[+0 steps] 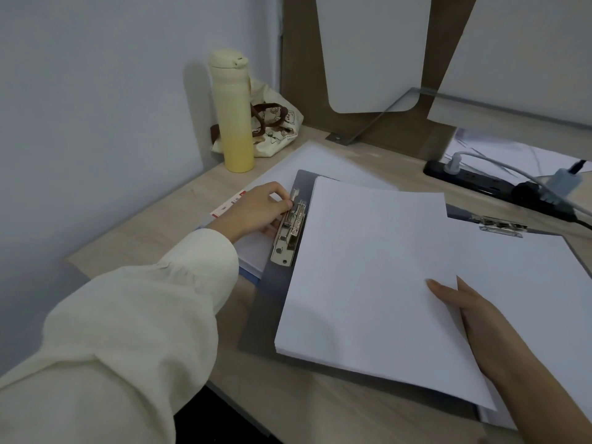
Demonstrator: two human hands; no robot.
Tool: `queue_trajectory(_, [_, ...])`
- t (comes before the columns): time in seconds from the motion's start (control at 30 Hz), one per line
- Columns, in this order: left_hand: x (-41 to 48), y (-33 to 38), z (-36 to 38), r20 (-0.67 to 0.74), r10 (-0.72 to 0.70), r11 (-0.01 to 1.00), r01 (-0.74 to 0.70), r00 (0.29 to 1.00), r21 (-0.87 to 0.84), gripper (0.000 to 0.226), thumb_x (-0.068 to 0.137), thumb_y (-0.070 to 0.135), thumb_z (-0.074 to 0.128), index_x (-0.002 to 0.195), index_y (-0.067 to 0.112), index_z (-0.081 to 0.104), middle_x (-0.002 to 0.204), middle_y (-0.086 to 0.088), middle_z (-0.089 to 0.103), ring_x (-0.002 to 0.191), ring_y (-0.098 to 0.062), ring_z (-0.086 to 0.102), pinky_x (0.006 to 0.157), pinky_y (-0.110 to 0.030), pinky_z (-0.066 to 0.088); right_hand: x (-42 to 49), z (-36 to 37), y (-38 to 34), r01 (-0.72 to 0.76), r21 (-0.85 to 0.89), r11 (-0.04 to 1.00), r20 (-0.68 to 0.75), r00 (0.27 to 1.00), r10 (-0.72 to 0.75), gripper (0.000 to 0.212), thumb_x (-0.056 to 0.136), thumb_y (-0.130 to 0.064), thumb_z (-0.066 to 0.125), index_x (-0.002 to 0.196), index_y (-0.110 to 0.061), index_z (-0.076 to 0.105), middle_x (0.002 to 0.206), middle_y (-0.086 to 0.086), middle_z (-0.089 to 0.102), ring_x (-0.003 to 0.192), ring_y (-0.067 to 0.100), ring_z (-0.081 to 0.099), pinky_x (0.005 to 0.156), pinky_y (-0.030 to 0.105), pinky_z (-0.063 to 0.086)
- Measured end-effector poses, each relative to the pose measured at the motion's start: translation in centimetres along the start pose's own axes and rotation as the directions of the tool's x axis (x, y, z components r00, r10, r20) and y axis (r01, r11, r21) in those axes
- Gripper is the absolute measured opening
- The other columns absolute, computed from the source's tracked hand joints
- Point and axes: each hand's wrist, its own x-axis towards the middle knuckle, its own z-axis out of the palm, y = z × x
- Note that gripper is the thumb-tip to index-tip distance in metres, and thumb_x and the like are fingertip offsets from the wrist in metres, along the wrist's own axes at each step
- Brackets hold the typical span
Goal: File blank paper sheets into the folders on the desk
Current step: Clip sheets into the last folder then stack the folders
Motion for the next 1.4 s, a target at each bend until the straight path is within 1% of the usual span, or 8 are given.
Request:
queue_trajectory(0.2, [-0.3,0.1,0.1,0.006,-0.012,0.998,0.012,1.0,-0.056,0.007,0.094,0.017,0.05,0.096,0.011,0.054,0.074,0.0,0.056,0.057,-0.011,0.055,0.037,-0.012,0.042,0.5,0.4,-0.1,-0.006,0.01,1.0,-0.043,0.999,0.007,0.029,0.087,-0.019,0.056,0.115,-0.021,0.061,0.102,0.0,0.073,0.081,0.017,0.072,0.072,0.03,0.059])
queue_trajectory(0.43, [-0.3,0.1,0.1,0.006,-0.01,0.999,0.01,1.0,-0.04,0.007,0.095,0.018,0.049,0.096,0.012,0.053,0.075,0.001,0.056,0.057,-0.011,0.056,0.039,-0.011,0.044,0.0,0.6,-0.5,-0.01,0.049,0.999,-0.068,0.998,0.014,0.017,0.09,-0.014,0.051,0.087,-0.031,0.056,0.066,-0.014,0.073,0.062,0.01,0.07,0.052,0.022,0.056])
queue_trajectory(0.67, [-0.3,-0.1,0.1,0.003,-0.004,0.999,0.004,1.0,-0.05,0.007,0.094,0.019,0.051,0.096,0.013,0.055,0.075,0.0,0.055,0.061,-0.01,0.055,0.04,-0.011,0.044,0.7,1.3,-0.3,-0.035,-0.03,0.999,0.0,0.999,0.035,0.028,0.089,-0.018,0.054,0.115,-0.018,0.061,0.104,0.003,0.073,0.081,0.016,0.072,0.065,0.026,0.059])
queue_trajectory(0.83, [-0.7,-0.2,-0.3,0.035,-0.018,0.993,0.022,0.999,-0.112,0.006,0.093,0.017,0.053,0.096,0.014,0.057,0.083,-0.001,0.058,0.066,-0.01,0.058,0.048,-0.014,0.05,0.8,1.8,0.0,-0.018,-0.097,0.995,-0.039,0.999,0.015,0.023,0.09,-0.019,0.055,0.112,-0.018,0.062,0.091,-0.002,0.075,0.074,0.012,0.072,0.062,0.026,0.054])
queue_trajectory(1.0, [-1.8,-0.1,-1.0,0.117,-0.076,0.964,0.103,0.99,-0.244,0.01,0.092,0.028,0.054,0.096,0.021,0.06,0.094,0.003,0.065,0.075,-0.01,0.065,0.053,-0.017,0.053,0.6,2.4,-0.1,-0.017,-0.127,0.992,-0.094,0.996,0.005,0.024,0.091,-0.018,0.054,0.114,-0.016,0.061,0.097,0.002,0.071,0.081,0.017,0.068,0.063,0.027,0.05])
queue_trajectory(1.13, [-2.5,0.2,-1.4,0.191,-0.08,0.956,0.13,0.978,-0.265,0.032,0.094,0.038,0.047,0.111,0.017,0.062,0.107,0.003,0.061,0.09,-0.01,0.064,0.06,-0.021,0.057,0.7,2.5,-0.2,-0.038,-0.132,0.99,-0.128,0.992,0.021,0.031,0.091,-0.02,0.054,0.121,-0.012,0.058,0.105,0.006,0.068,0.091,0.021,0.065,0.068,0.029,0.048])
queue_trajectory(1.23, [-3.3,0.1,-1.6,0.225,-0.073,0.949,0.136,0.972,-0.283,0.031,0.094,0.041,0.045,0.099,0.018,0.065,0.115,0.005,0.059,0.1,-0.009,0.062,0.067,-0.022,0.057,0.7,2.6,-0.3,-0.043,-0.132,0.99,-0.137,0.99,0.025,0.028,0.093,-0.022,0.052,0.119,-0.015,0.056,0.1,0.0,0.066,0.087,0.015,0.062,0.063,0.025,0.045])
queue_trajectory(1.4, [-5.6,0.0,-1.1,0.166,-0.031,0.964,0.074,0.986,-0.257,0.037,0.091,0.038,0.052,0.123,0.019,0.056,0.128,0.008,0.054,0.123,-0.007,0.048,0.098,-0.028,0.045,0.8,2.5,-0.1,-0.028,-0.165,0.986,-0.16,0.987,0.001,0.029,0.093,-0.02,0.051,0.122,-0.014,0.054,0.099,0.002,0.065,0.085,0.018,0.062,0.065,0.028,0.046])
